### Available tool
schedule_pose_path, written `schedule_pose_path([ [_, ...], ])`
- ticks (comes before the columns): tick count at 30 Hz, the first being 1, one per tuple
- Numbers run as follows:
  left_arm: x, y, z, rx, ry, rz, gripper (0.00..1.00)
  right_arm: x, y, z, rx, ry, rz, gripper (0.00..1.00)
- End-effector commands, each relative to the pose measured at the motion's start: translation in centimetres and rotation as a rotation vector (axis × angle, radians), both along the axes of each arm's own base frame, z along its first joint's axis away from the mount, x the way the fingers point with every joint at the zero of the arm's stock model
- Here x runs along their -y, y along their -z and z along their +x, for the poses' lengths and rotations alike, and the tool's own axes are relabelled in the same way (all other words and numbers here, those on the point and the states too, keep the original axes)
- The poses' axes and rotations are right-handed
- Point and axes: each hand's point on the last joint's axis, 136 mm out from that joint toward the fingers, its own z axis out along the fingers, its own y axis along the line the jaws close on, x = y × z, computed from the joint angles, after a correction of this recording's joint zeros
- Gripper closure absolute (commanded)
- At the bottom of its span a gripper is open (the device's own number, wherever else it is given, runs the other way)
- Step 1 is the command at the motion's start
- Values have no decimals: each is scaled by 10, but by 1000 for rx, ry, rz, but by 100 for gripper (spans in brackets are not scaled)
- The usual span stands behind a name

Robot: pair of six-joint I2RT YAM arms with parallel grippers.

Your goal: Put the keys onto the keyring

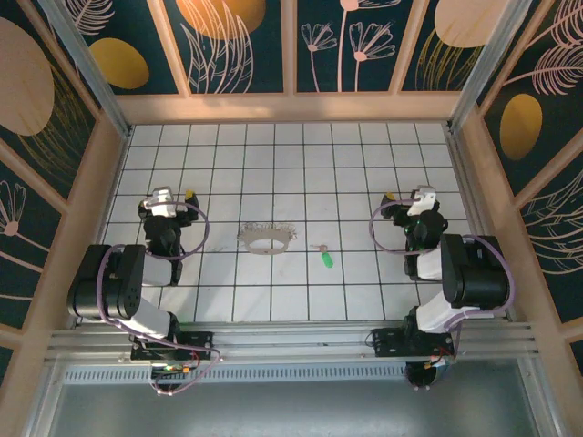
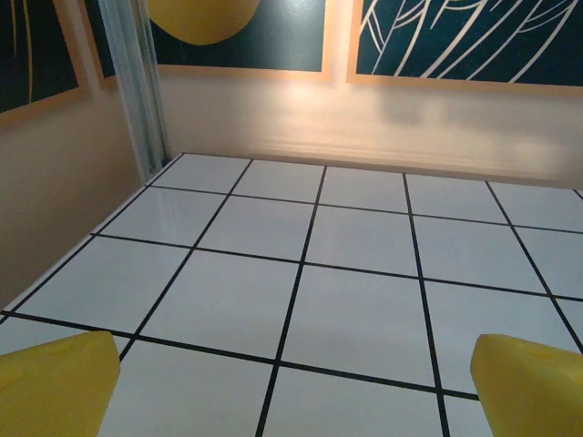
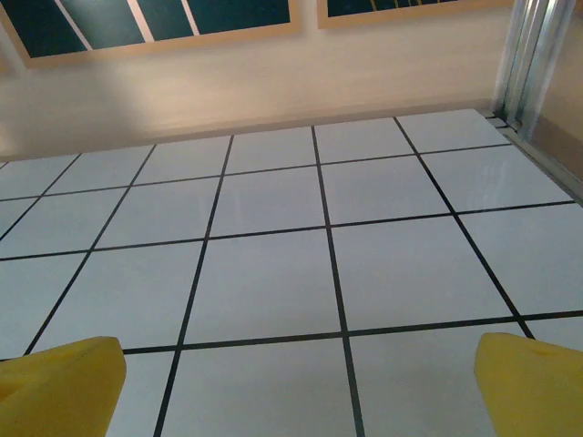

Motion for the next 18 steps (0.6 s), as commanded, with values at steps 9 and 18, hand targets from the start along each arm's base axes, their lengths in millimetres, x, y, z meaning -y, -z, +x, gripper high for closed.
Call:
schedule_pose_path([
  [9,0,-4,-2,15,-10,-14,1,2,-7,-2,21,16,13,1],
  [18,1,-4,-1,14,-8,-17,1,2,-7,-2,21,16,15,1],
])
